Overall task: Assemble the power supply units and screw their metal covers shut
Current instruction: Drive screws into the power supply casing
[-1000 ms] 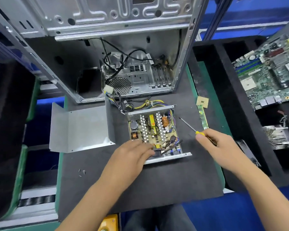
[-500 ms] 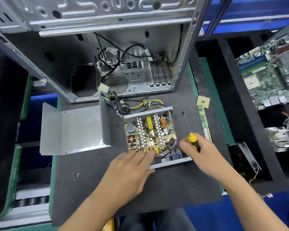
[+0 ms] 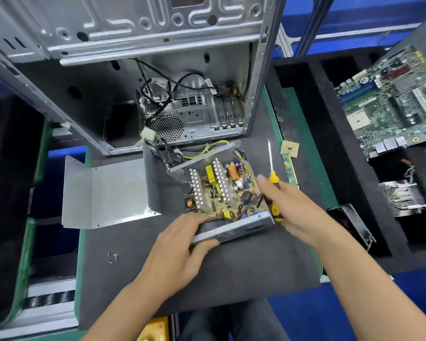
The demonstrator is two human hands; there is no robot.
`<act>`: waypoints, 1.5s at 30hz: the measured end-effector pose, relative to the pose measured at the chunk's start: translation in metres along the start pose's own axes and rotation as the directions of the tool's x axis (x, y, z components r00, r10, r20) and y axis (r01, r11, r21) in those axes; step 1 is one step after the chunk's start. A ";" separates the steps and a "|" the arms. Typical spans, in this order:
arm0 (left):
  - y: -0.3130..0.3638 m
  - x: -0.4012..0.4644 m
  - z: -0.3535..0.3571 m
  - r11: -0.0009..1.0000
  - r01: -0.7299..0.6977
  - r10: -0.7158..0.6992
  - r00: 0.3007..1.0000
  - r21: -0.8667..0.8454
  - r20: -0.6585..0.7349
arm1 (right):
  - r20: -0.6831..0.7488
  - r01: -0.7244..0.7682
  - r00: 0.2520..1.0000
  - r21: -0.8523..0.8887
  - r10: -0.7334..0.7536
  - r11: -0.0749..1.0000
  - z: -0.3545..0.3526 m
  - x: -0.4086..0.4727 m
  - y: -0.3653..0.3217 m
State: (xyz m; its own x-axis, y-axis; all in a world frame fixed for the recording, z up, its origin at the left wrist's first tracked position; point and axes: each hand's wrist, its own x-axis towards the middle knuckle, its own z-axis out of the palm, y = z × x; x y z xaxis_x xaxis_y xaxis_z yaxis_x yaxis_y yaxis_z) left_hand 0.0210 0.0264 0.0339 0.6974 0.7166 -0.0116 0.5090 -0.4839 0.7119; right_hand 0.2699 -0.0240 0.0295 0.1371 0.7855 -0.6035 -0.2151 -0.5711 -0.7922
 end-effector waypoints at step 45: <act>0.055 -0.003 0.022 0.783 -0.468 0.431 0.883 0.409 0.186 | -0.289 0.144 0.953 0.158 -0.093 0.977 -0.036 -0.019 0.036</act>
State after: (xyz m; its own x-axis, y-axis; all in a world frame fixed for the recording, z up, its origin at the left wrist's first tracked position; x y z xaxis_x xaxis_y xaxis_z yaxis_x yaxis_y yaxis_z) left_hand 0.0577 -0.0136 0.0571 0.9290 0.3308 0.1659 0.2785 -0.9201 0.2755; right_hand 0.2940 -0.0680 0.0095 0.4303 0.7327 -0.5273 -0.3432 -0.4075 -0.8463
